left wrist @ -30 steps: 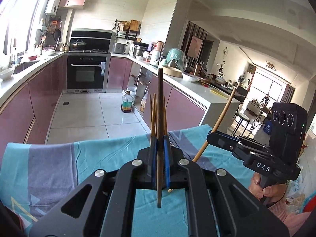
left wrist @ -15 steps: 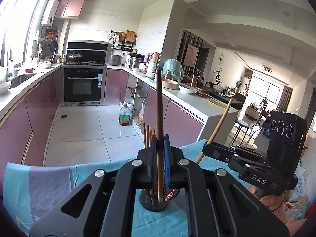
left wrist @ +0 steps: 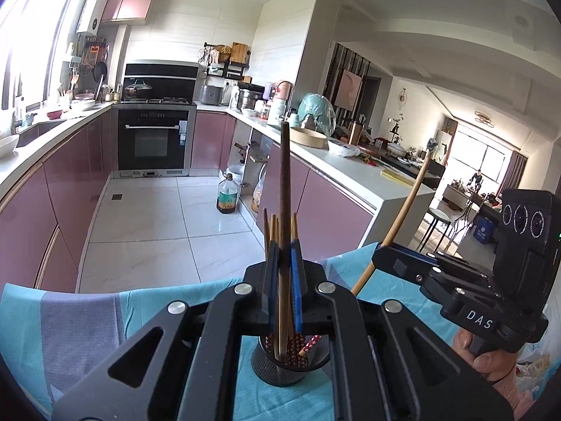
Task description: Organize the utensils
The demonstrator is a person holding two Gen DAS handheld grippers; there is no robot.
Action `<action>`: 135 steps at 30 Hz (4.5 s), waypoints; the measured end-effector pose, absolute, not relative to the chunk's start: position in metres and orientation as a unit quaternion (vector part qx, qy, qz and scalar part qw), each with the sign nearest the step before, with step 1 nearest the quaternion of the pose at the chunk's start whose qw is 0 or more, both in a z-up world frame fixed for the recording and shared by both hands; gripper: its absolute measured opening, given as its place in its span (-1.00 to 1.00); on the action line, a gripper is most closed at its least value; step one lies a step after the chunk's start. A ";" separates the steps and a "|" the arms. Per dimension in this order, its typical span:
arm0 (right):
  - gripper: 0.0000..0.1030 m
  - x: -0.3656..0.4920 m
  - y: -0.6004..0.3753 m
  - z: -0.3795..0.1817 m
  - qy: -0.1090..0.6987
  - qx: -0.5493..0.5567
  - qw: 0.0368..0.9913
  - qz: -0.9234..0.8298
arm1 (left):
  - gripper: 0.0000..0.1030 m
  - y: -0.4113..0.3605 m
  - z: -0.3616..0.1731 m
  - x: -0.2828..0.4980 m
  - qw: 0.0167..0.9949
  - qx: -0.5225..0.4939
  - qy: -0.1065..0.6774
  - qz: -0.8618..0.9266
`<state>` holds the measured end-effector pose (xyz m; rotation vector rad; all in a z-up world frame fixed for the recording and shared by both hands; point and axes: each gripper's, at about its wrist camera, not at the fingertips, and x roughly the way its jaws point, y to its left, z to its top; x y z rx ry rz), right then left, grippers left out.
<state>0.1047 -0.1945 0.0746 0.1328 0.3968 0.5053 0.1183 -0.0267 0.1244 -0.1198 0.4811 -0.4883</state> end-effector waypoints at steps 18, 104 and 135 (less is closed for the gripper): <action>-0.90 0.125 -0.190 0.048 0.236 0.068 0.942 0.227 | -0.86 -0.034 0.093 0.121 0.936 -0.027 0.262 -0.235; 0.87 0.038 -0.147 -0.007 0.171 -0.004 0.976 0.135 | 0.89 0.073 0.013 0.034 0.977 -0.043 0.201 -0.054; 0.87 -0.007 -0.141 -0.016 0.114 0.007 0.990 0.081 | 0.89 0.078 0.004 -0.030 0.992 -0.036 0.121 -0.015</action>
